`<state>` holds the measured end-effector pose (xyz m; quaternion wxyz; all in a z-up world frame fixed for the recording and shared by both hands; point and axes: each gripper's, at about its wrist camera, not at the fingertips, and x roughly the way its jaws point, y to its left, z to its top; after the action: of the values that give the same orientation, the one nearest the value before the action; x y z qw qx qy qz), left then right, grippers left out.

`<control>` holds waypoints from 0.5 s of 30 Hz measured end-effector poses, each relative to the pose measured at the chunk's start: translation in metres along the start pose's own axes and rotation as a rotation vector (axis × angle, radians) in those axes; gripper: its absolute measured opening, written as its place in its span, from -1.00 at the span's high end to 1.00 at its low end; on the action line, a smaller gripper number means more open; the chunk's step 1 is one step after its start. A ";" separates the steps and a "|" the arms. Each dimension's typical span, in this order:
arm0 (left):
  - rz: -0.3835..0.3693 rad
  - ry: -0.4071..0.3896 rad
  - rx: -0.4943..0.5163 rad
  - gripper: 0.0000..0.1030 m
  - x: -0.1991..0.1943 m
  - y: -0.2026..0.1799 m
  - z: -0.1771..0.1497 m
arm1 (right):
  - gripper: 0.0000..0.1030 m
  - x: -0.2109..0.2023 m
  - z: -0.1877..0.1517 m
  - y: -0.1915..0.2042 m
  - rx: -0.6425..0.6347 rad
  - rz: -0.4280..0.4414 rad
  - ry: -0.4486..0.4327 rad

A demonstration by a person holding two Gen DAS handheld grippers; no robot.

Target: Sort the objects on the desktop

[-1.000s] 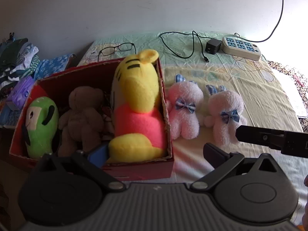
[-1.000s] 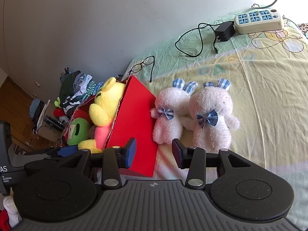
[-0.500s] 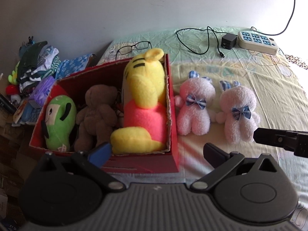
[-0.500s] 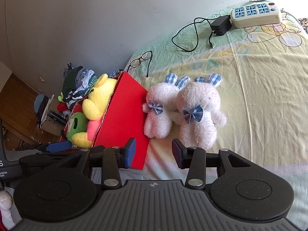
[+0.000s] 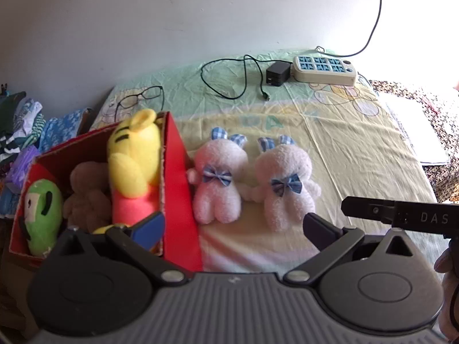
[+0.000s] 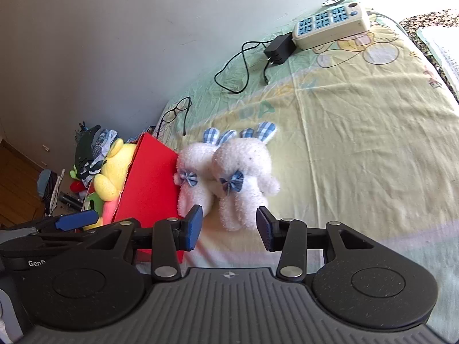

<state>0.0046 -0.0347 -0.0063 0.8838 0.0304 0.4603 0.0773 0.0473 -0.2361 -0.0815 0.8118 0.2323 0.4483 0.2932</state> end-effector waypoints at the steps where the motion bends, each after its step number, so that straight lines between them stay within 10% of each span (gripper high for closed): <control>1: -0.005 0.008 0.009 -0.98 0.004 -0.005 0.001 | 0.13 -0.002 0.000 -0.004 0.010 -0.008 -0.004; 15: -0.016 0.116 0.109 -0.98 0.051 -0.036 -0.003 | 0.08 0.002 -0.004 -0.035 0.128 -0.058 -0.006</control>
<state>0.0345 -0.0619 -0.0535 0.8533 0.0705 0.5145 0.0467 0.0541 -0.2592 -0.1067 0.8047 0.2715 0.4705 0.2395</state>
